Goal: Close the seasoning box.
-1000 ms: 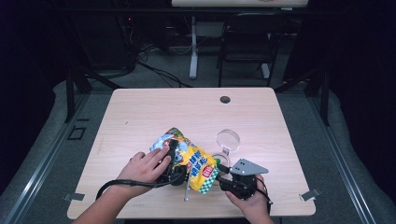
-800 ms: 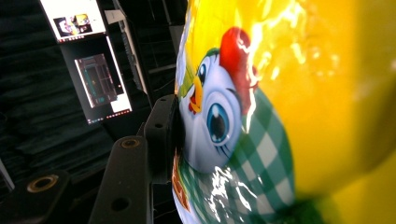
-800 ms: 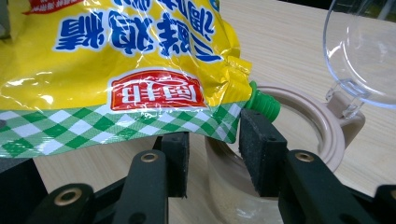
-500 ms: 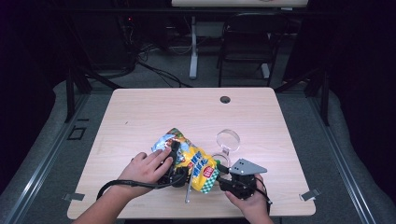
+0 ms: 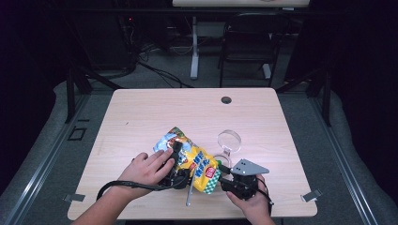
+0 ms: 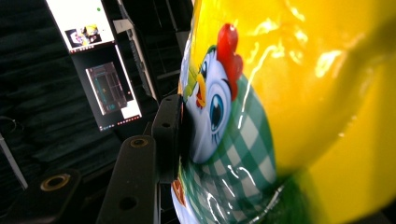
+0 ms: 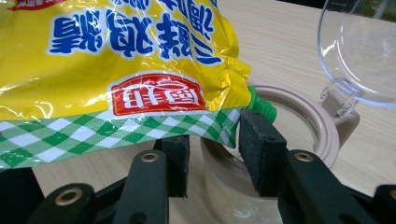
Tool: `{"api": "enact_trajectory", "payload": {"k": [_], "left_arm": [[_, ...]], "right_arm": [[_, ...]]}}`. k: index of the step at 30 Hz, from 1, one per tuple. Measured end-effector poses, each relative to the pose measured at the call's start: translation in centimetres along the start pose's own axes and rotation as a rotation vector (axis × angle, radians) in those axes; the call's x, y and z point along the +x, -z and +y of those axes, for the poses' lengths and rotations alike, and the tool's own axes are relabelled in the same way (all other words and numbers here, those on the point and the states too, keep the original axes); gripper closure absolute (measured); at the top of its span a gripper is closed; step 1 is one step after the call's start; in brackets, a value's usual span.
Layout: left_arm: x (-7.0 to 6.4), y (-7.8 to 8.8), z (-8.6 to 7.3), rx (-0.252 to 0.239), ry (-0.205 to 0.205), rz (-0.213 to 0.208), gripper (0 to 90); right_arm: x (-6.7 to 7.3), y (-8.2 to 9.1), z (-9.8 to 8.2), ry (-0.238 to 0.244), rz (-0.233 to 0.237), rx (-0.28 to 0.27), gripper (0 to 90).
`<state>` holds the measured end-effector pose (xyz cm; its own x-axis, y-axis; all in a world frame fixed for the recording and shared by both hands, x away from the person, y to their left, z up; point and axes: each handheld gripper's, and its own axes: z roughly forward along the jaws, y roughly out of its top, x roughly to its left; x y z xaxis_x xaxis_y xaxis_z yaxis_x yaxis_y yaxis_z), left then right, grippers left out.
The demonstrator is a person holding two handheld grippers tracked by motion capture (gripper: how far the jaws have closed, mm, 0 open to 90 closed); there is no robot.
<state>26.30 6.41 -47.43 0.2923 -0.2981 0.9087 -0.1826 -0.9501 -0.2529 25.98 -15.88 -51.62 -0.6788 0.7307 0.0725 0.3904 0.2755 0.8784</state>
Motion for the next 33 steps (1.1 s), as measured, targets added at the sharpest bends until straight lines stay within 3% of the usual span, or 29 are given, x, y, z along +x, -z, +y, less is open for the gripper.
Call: {"api": "enact_trajectory", "payload": {"k": [20, 23, 24, 27, 30, 33], "left_arm": [[0.44, 0.32, 0.33, -0.005, -0.053, -0.004, 62.6], [0.64, 0.42, 0.45, -0.009, -0.078, 0.008, 62.7], [0.57, 0.43, 0.44, -0.005, -0.068, -0.005, 62.8], [0.61, 0.44, 0.63, -0.017, -0.085, 0.013, 63.5], [0.55, 0.43, 0.71, -0.017, -0.071, -0.006, 64.3], [0.83, 0.51, 0.87, -0.021, -0.089, -0.005, 65.0]], "right_arm": [[-0.01, -0.04, 0.01, -0.012, 0.0, -0.005, 65.0], [-0.01, -0.01, 0.01, -0.011, 0.001, -0.004, 65.1], [0.0, 0.0, 0.02, -0.012, 0.002, -0.005, 65.1], [0.03, 0.01, 0.04, -0.007, 0.005, -0.004, 65.1], [0.04, -0.01, 0.05, -0.003, 0.003, 0.0, 65.5], [0.02, -0.03, 0.06, 0.006, -0.003, 0.002, 68.9]]}}
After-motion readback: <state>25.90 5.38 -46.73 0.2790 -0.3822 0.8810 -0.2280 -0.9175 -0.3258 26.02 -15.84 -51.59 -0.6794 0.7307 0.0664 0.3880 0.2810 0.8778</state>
